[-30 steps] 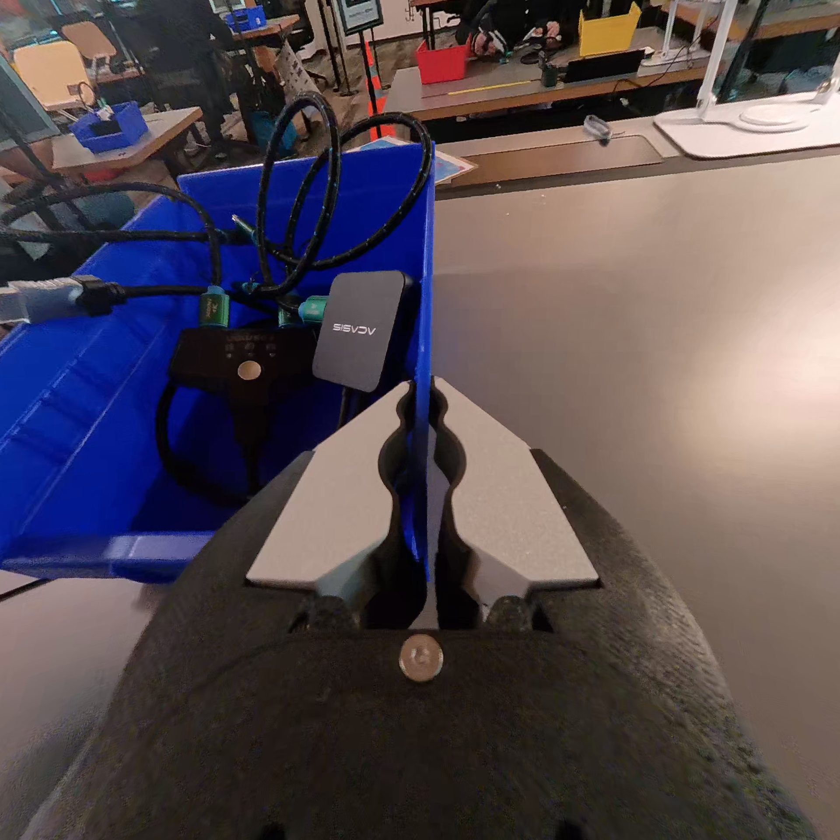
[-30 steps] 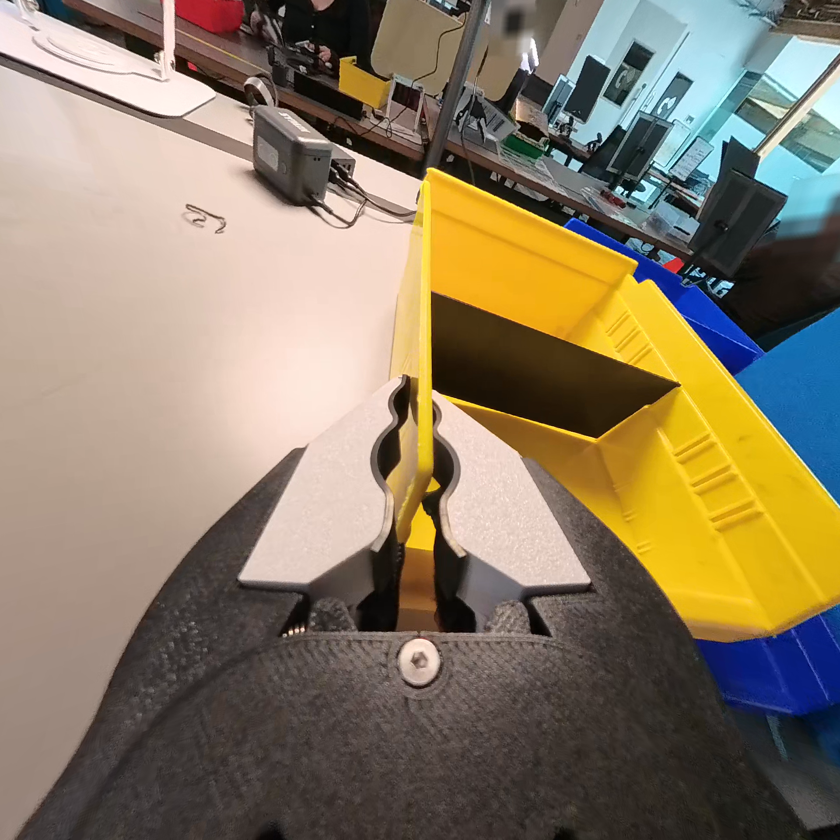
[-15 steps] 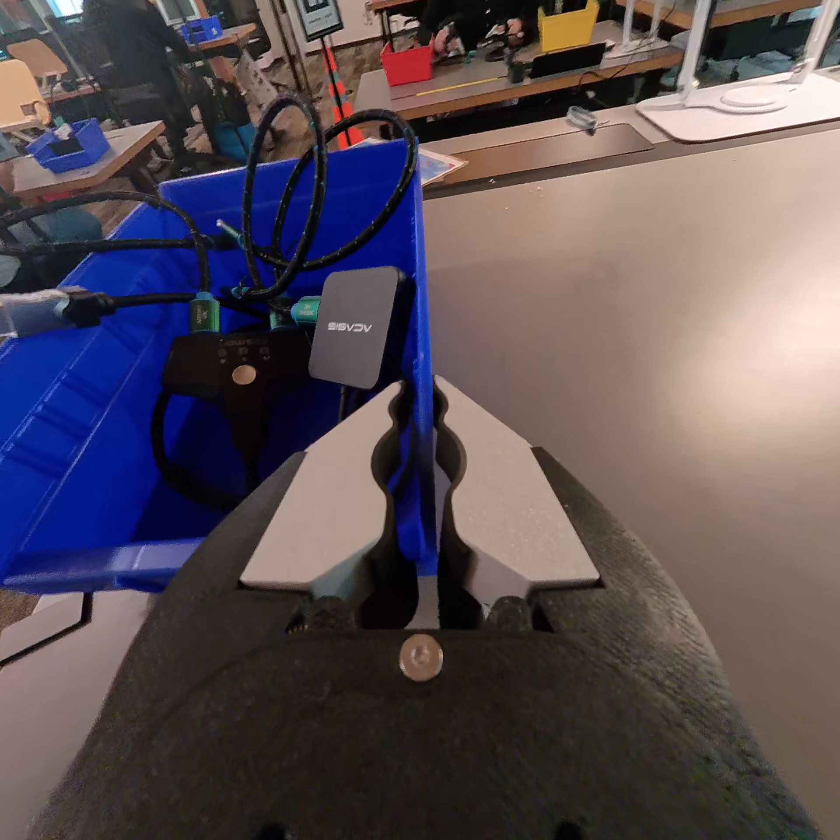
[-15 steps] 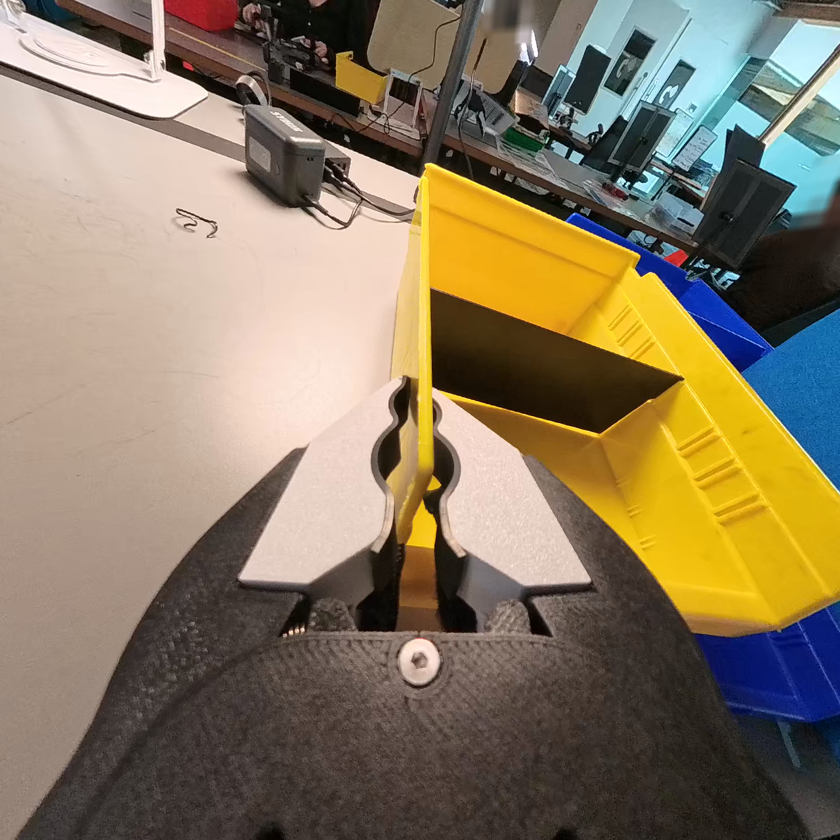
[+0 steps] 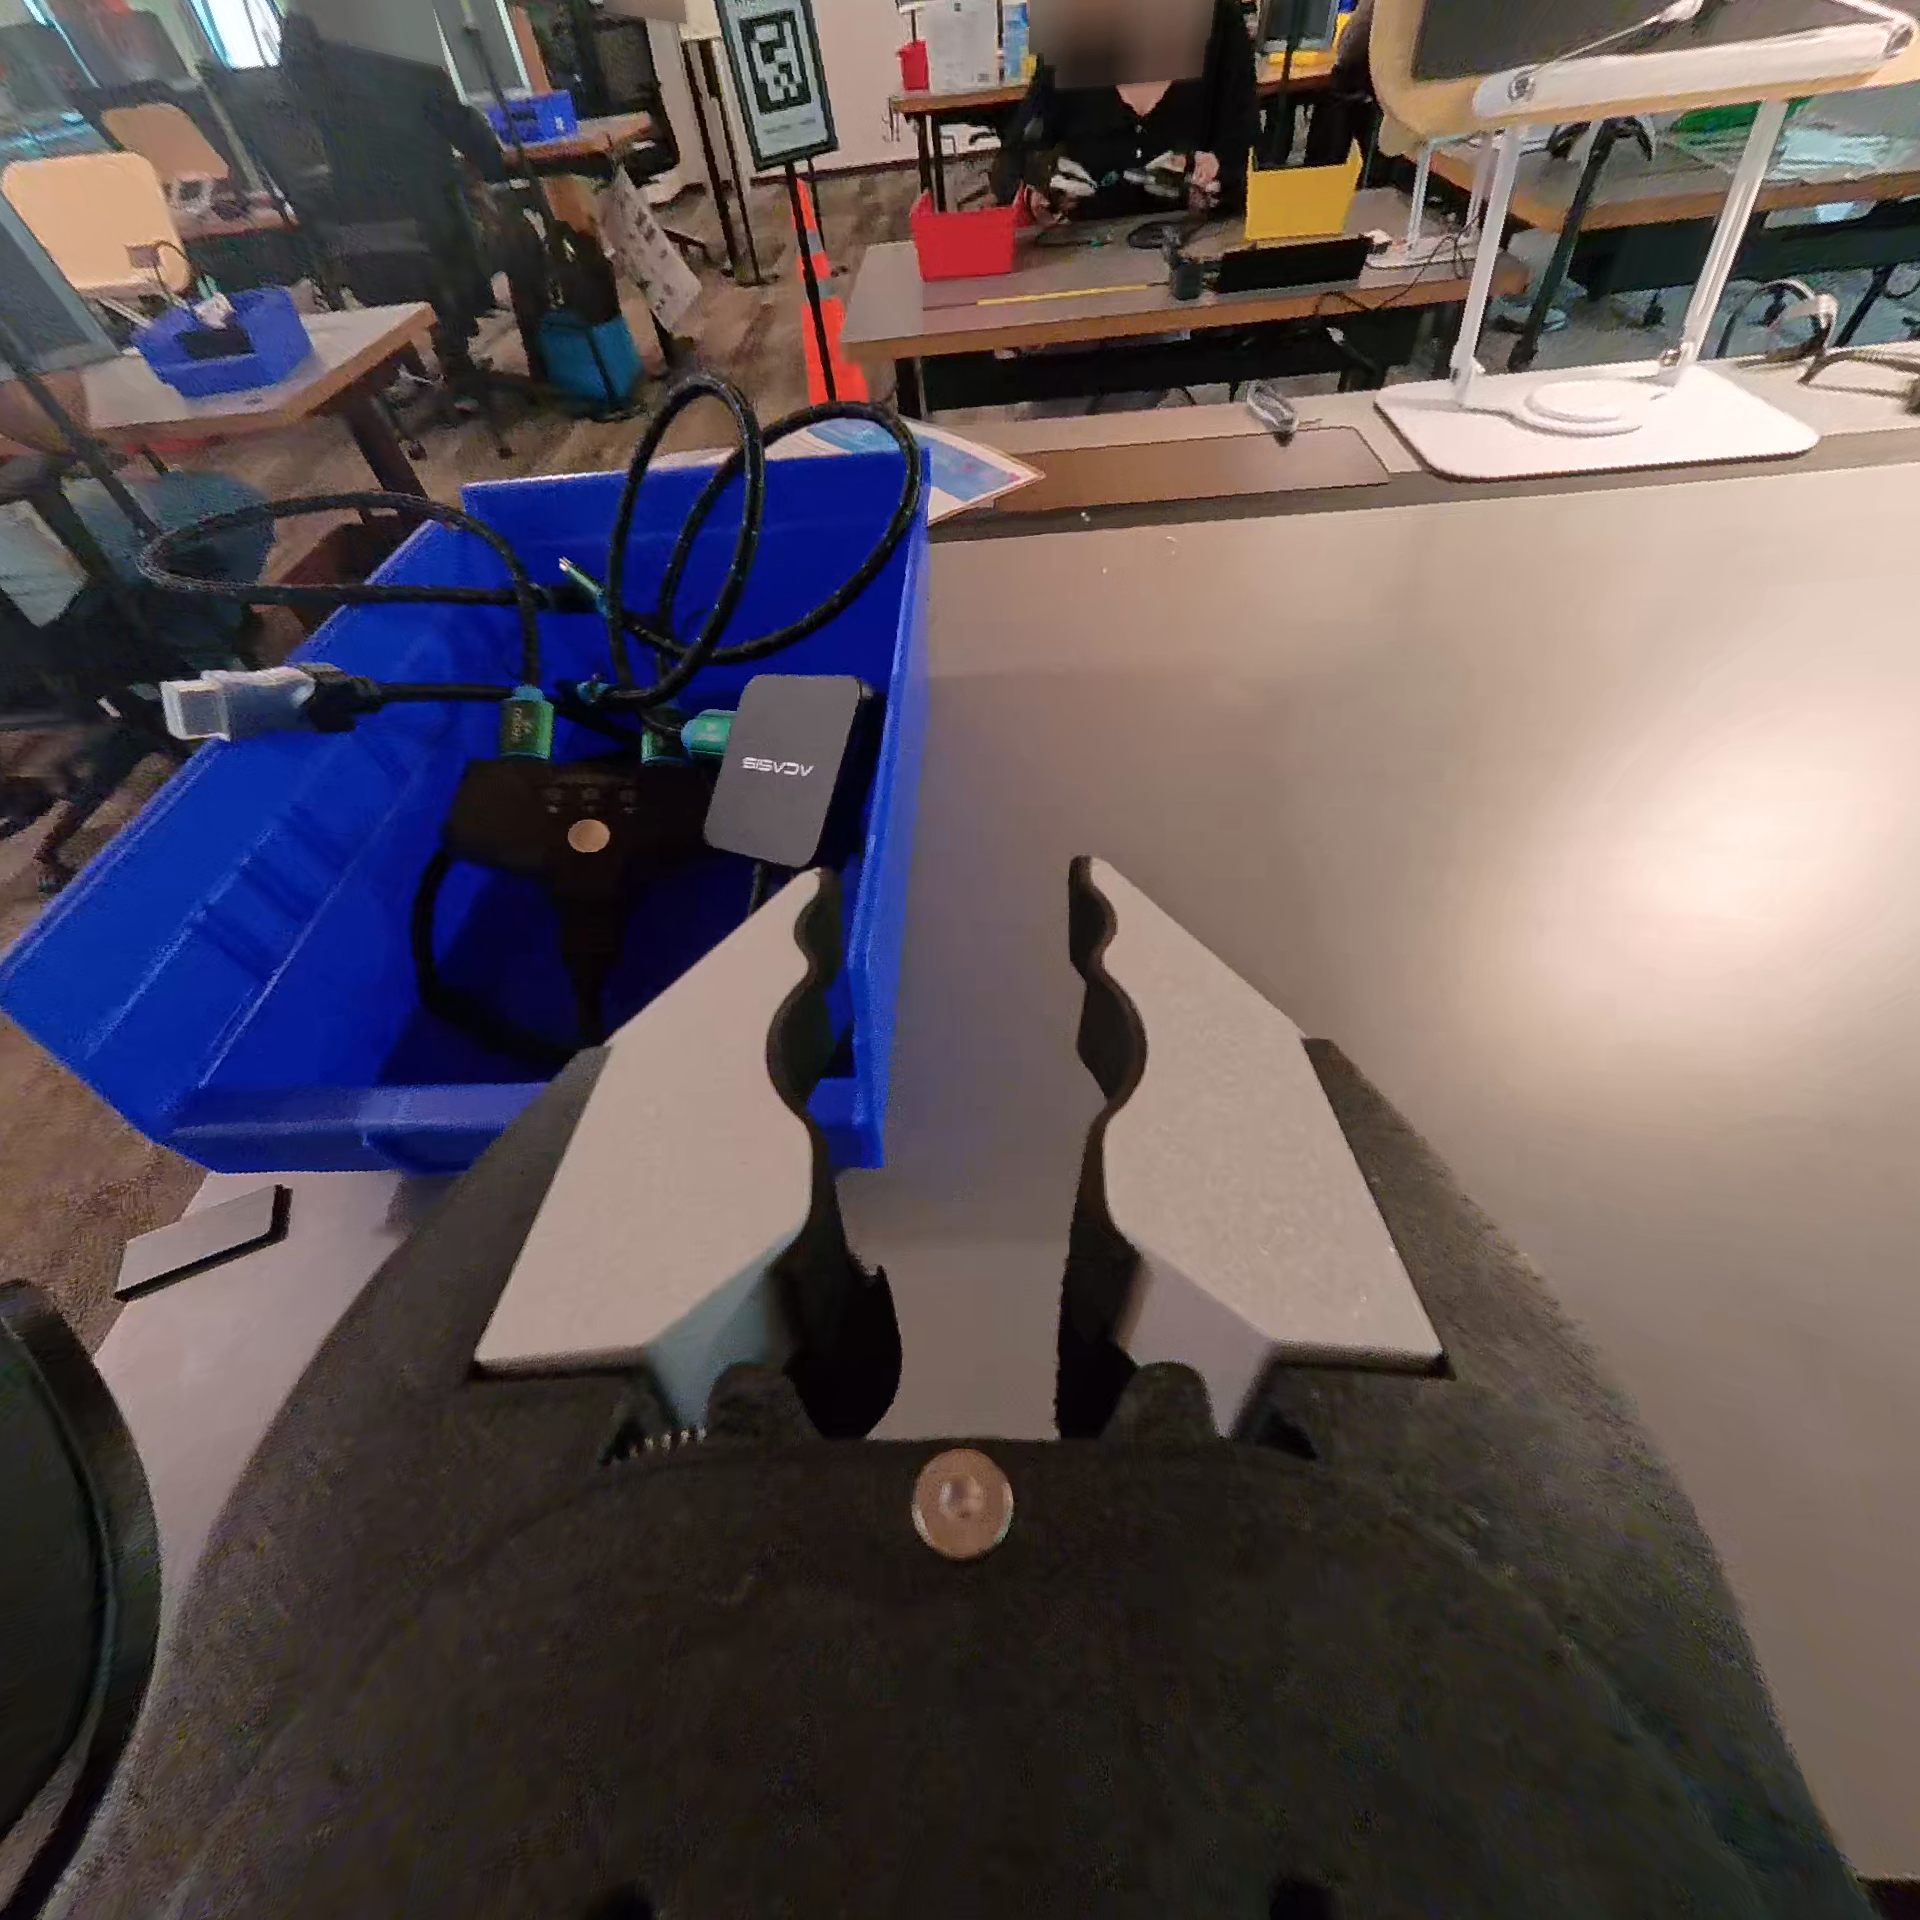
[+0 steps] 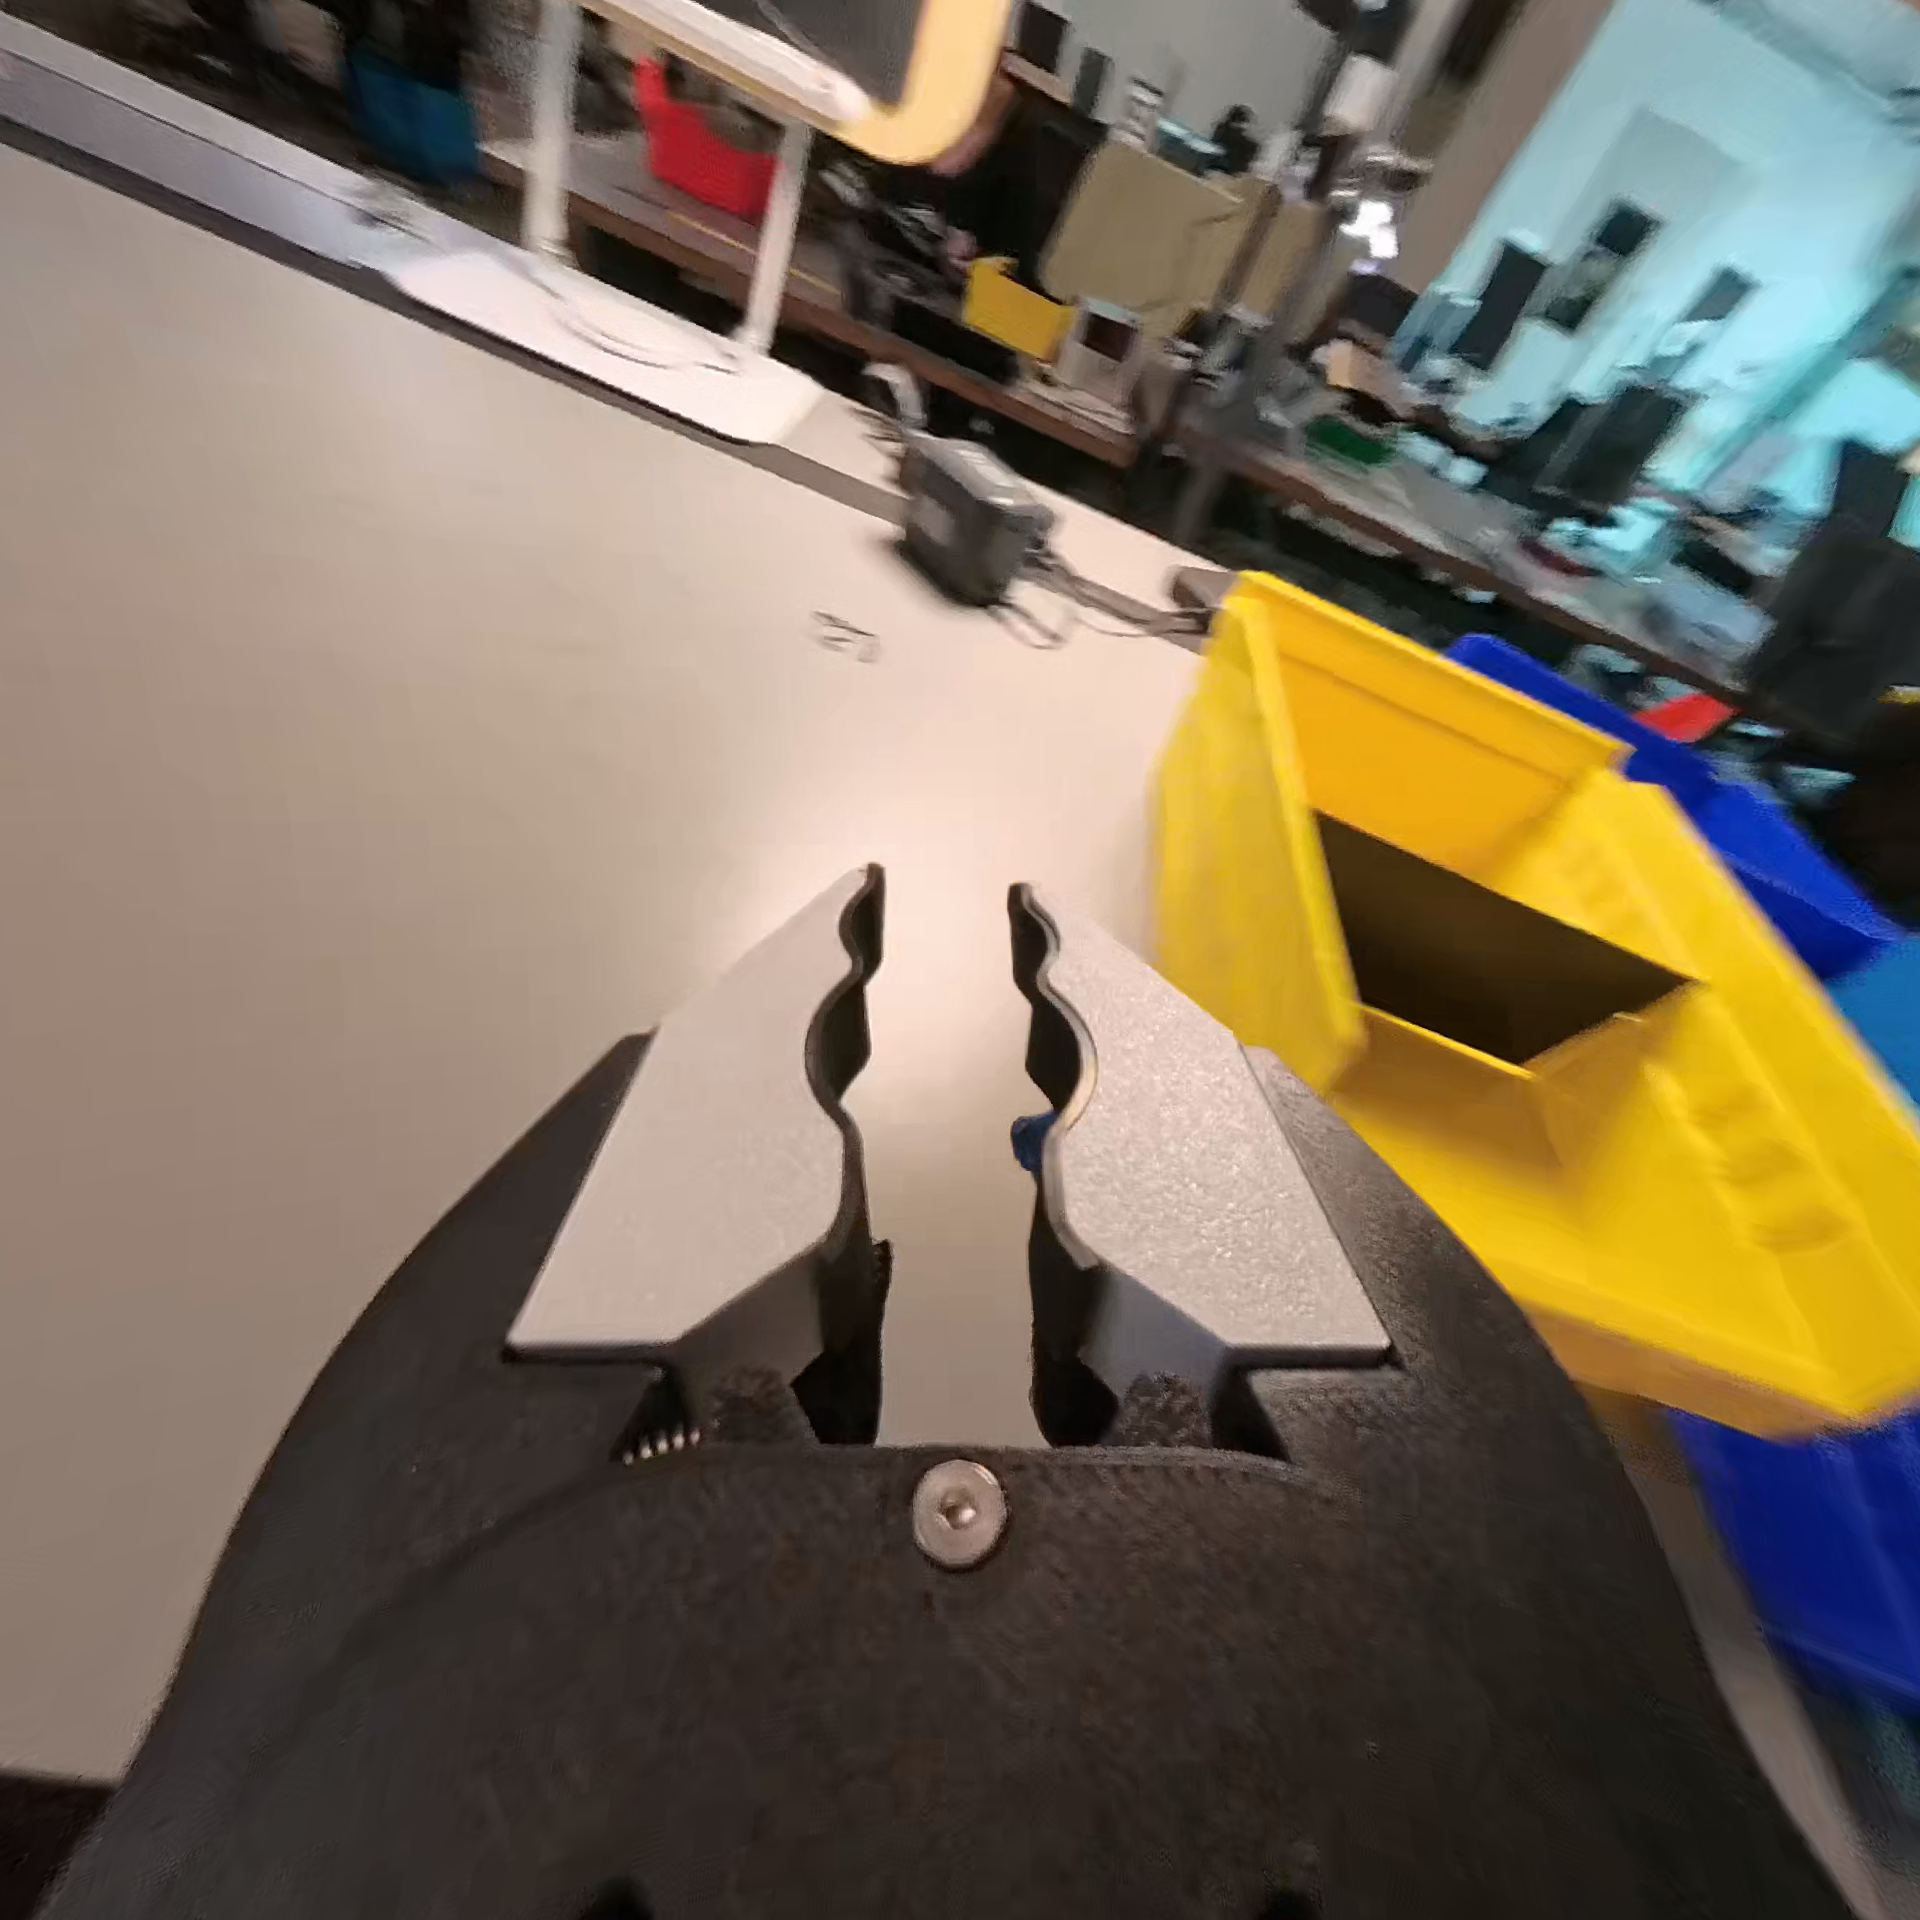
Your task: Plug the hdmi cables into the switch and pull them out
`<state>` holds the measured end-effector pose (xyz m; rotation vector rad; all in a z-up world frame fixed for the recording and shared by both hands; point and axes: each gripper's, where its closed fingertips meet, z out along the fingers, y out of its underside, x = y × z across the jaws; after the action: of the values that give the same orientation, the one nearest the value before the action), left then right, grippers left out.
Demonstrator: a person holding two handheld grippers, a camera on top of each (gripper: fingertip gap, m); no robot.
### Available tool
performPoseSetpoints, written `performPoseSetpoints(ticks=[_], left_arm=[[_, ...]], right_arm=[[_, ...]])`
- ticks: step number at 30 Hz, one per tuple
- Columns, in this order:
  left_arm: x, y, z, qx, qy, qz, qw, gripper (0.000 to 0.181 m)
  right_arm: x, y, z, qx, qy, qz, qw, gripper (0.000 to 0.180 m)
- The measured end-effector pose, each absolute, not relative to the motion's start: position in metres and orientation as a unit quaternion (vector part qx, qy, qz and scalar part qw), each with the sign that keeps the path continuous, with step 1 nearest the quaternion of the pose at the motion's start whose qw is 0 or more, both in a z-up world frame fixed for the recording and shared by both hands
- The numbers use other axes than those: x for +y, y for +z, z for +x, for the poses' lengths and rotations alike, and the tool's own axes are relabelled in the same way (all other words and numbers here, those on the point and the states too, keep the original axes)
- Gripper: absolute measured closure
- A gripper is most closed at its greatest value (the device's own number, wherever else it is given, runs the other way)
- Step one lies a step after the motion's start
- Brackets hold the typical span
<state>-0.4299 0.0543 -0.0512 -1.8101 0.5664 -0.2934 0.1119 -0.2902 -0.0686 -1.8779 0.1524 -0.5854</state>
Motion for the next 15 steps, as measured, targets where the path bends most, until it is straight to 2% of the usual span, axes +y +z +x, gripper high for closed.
performPoseSetpoints(ticks=[5, 6, 12, 15], left_arm=[[0.068, -0.049, -0.438, 0.196, -0.142, -0.794, 0.558, 0.135], [0.072, -0.049, -0.442, 0.174, -0.153, -0.802, 0.551, 0.134], [0.106, -0.033, -0.465, 0.026, -0.297, -0.801, 0.519, 0.126], [0.128, -0.03, -0.457, 0.014, -0.345, -0.799, 0.492, 0.124]], right_arm=[[-0.258, -0.132, 0.078, 0.021, -0.164, -0.846, 0.507, 0.154], [-0.256, -0.133, 0.078, 0.012, -0.175, -0.846, 0.504, 0.149], [-0.25, -0.135, 0.067, -0.009, -0.155, -0.849, 0.505, 0.151], [-0.25, -0.136, 0.066, -0.011, -0.154, -0.852, 0.5, 0.151]])
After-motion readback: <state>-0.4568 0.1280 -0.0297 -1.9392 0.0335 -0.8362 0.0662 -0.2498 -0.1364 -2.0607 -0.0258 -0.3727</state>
